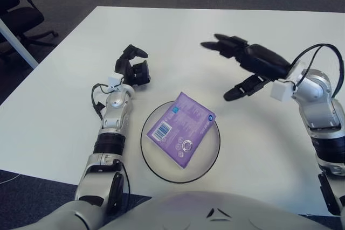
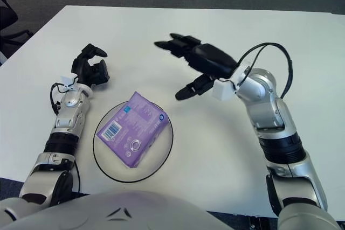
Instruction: Put the tissue paper into the plate.
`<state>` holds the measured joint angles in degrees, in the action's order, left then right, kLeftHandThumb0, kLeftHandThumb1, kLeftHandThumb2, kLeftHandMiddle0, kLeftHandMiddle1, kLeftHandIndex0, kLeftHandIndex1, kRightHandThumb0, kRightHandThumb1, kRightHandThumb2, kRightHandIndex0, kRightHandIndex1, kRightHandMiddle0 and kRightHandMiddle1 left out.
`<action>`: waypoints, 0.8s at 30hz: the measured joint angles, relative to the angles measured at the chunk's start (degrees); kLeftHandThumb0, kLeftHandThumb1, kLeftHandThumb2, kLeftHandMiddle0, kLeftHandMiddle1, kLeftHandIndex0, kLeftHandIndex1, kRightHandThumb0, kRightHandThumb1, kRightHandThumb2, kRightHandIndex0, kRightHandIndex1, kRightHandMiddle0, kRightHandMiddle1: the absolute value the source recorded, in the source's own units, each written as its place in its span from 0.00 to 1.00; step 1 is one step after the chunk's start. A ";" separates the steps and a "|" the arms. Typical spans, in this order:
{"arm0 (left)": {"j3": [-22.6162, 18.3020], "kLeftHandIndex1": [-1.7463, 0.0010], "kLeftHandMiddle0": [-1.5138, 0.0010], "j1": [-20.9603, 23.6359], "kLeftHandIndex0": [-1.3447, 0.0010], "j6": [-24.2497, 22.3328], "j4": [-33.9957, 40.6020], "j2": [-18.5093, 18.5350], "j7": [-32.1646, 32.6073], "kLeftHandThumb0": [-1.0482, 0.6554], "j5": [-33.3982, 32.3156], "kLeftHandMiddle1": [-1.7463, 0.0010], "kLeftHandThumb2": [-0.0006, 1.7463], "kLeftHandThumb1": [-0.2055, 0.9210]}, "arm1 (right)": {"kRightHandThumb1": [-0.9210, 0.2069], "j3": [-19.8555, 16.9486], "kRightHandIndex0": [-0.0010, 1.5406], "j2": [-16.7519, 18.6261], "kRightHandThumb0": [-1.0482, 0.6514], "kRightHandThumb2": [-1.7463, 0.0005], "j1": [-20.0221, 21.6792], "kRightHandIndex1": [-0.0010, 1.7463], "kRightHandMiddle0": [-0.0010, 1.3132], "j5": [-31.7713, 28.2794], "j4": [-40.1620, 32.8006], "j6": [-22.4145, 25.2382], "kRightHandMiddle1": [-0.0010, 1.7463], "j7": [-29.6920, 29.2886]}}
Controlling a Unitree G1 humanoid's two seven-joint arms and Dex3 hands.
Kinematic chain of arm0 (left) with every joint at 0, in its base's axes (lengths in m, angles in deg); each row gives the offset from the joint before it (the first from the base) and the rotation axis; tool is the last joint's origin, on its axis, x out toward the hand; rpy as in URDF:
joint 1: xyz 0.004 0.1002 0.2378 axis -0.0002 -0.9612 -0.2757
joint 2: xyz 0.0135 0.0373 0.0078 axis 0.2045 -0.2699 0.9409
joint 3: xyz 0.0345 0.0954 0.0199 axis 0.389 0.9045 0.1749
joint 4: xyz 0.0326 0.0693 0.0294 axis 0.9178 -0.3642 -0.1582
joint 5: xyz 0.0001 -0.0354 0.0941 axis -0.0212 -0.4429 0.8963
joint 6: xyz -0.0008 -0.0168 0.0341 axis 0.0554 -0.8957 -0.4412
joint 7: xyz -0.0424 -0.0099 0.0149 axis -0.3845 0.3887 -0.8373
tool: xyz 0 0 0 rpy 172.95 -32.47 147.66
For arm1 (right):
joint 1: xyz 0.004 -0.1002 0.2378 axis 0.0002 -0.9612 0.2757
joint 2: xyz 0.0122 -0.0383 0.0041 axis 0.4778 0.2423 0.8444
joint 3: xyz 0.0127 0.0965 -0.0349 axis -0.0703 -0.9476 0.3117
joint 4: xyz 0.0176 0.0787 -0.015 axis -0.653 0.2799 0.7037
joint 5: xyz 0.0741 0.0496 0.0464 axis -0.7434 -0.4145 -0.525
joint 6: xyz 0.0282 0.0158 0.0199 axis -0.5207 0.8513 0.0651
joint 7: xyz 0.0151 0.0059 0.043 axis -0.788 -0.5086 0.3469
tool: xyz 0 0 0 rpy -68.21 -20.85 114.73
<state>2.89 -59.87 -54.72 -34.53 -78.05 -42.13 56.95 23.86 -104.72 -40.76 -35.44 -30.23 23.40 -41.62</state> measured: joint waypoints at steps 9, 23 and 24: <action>-0.07 0.00 0.13 -0.56 0.58 0.00 1.01 0.08 -0.37 0.35 -0.06 0.00 0.71 0.52 | 0.08 -0.89 0.11 2.83 0.08 0.78 0.20 0.06 0.00 4.42 4.13 2.06 0.33 -8.63; 0.00 0.00 0.14 -0.84 0.60 0.48 1.89 0.05 -0.36 0.35 0.07 0.00 0.68 0.56 | 0.17 -3.99 0.08 13.02 0.22 0.63 -3.32 0.42 0.00 3.02 2.39 17.58 0.54 -16.75; 0.01 0.00 0.14 -0.86 0.61 0.49 1.92 0.05 -0.36 0.35 0.08 0.00 0.68 0.56 | 0.18 -4.22 0.08 13.60 0.23 0.62 -3.59 0.43 0.00 2.89 2.24 19.04 0.55 -17.02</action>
<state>2.91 -60.73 -54.23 -32.61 -78.00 -42.50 57.03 19.64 -91.12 -44.35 -32.55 -27.99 42.44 -58.64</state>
